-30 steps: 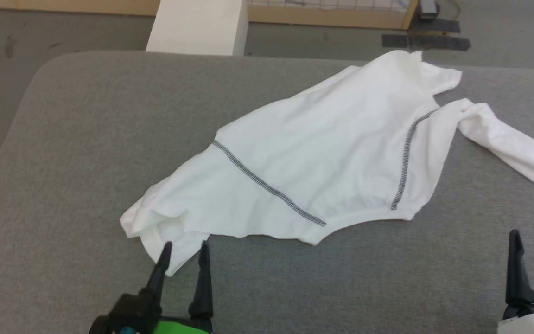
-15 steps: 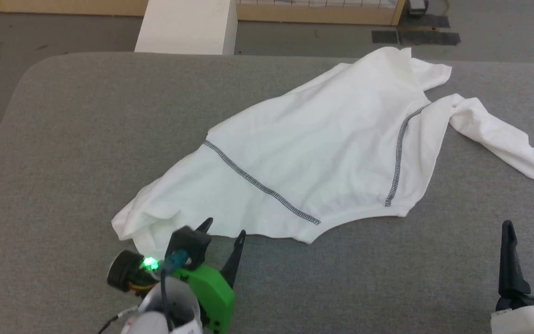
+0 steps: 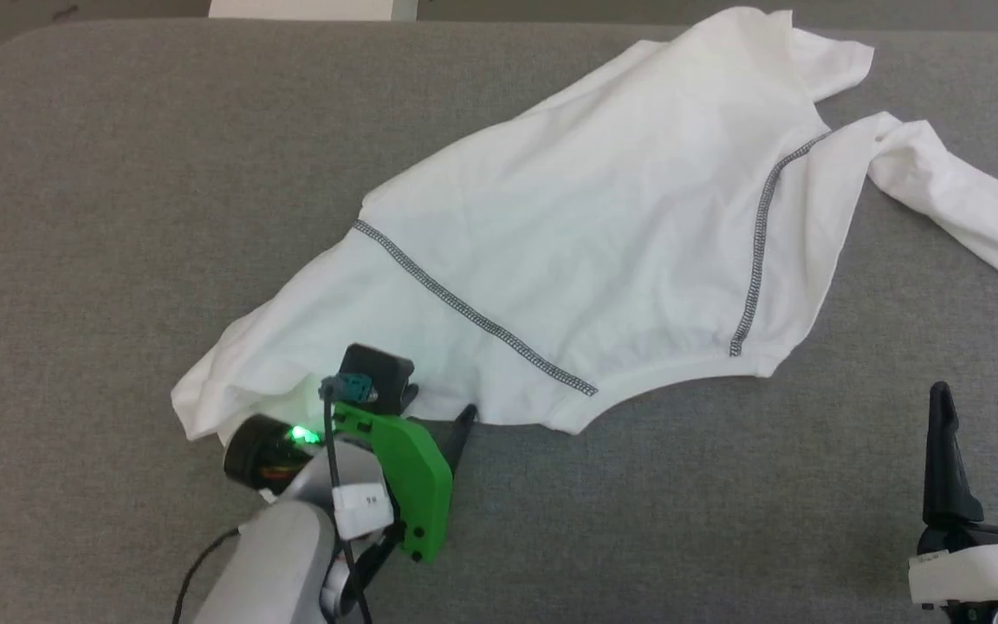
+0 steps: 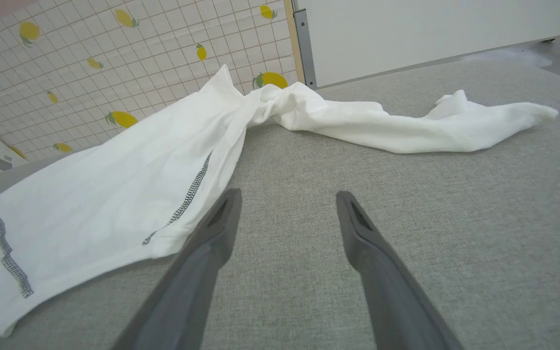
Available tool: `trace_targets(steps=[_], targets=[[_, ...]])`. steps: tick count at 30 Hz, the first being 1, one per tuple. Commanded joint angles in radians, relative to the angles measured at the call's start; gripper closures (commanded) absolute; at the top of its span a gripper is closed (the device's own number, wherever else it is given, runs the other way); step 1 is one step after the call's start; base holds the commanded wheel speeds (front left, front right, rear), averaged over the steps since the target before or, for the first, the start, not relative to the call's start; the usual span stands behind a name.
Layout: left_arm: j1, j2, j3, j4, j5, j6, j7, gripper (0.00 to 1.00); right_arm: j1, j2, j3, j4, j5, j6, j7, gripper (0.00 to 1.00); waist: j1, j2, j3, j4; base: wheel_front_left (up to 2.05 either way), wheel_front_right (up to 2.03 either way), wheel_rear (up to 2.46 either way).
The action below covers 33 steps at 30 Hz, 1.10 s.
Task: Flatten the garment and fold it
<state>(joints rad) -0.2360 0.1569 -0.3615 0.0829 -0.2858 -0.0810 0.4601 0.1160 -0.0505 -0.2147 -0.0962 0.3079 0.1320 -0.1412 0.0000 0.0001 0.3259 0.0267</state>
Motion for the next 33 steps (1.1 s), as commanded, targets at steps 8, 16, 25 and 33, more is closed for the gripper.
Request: trace_targets(steps=[8, 16, 25, 33], targets=[[0.005, -0.014, -0.054, 0.171, -0.039, 0.014, 0.298, 0.15, -0.048, 0.0, 0.01, 0.008, 0.003, -0.001, -0.002, 0.0, 0.0, -0.0001, 0.045, -0.013, 0.0, 0.0, 0.0], [0.013, -0.016, -0.057, 0.133, -0.105, -0.023, 0.227, 1.0, -0.056, 0.0, 0.001, 0.023, 0.003, -0.001, -0.005, 0.0, 0.0, -0.0001, 0.027, -0.007, 0.0, 0.0, 0.0], [0.037, -0.004, 0.005, 0.043, -0.136, -0.035, -0.082, 1.0, -0.035, 0.0, 0.015, 0.052, 0.004, -0.001, -0.01, 0.0, 0.0, -0.0001, -0.062, 0.006, 0.0, 0.0, 0.0], [0.185, -0.004, 0.109, -0.119, -0.19, 0.015, -0.242, 1.0, 0.008, 0.0, 0.016, 0.053, 0.006, -0.001, -0.002, 0.0, 0.0, -0.0001, -0.137, 0.018, 0.0, 0.0, 0.0]])
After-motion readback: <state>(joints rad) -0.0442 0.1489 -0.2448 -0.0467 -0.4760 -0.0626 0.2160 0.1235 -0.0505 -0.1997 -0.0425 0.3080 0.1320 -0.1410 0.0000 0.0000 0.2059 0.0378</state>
